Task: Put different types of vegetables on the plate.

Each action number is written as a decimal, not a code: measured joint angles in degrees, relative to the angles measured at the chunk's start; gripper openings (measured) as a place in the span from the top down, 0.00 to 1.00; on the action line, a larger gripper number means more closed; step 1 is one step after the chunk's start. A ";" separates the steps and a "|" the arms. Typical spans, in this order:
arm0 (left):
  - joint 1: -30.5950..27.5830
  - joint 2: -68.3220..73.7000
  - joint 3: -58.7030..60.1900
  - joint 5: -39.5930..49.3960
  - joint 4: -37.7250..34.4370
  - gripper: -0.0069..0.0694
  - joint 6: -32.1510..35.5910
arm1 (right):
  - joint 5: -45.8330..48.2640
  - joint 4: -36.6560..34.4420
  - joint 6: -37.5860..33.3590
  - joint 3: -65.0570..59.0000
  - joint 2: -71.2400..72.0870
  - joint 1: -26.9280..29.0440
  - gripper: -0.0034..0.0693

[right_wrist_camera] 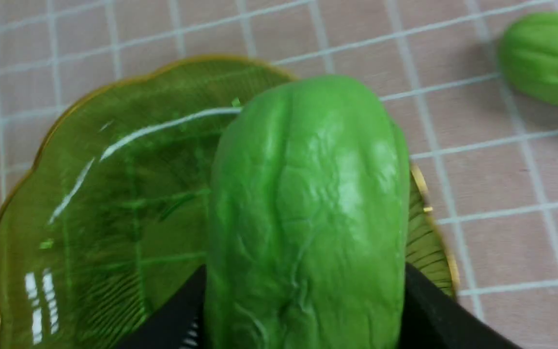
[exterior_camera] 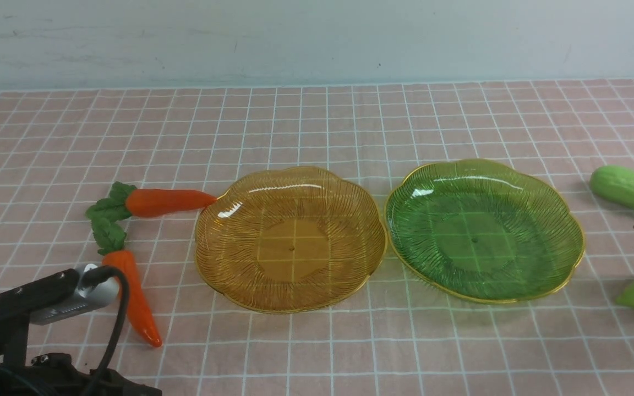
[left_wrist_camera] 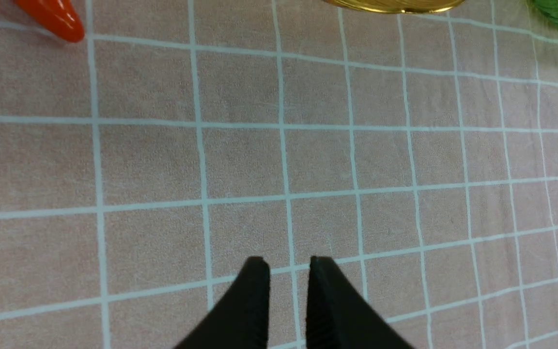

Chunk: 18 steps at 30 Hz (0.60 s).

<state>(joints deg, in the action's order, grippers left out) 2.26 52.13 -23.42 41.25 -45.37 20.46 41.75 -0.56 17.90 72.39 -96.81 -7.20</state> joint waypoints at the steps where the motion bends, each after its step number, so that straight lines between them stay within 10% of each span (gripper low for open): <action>1: 0.00 0.00 0.00 -0.08 0.00 0.77 0.00 | -0.01 -0.28 -1.81 0.00 -1.09 -1.81 0.42; 6: 0.00 0.00 0.00 -0.31 -0.06 0.77 0.00 | -0.06 0.56 -3.30 0.46 -7.25 -4.03 0.39; 12: 0.00 0.00 0.00 -0.36 -0.12 0.77 0.00 | 1.02 5.43 -3.21 4.31 -9.21 -3.97 0.05; 18: 0.00 0.00 0.00 -0.36 -0.12 0.77 0.05 | 7.39 12.35 11.76 14.42 -12.90 2.57 0.00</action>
<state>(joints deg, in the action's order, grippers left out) 2.26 52.13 -23.42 40.89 -45.49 20.51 49.14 11.78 29.66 86.81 -109.70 -4.63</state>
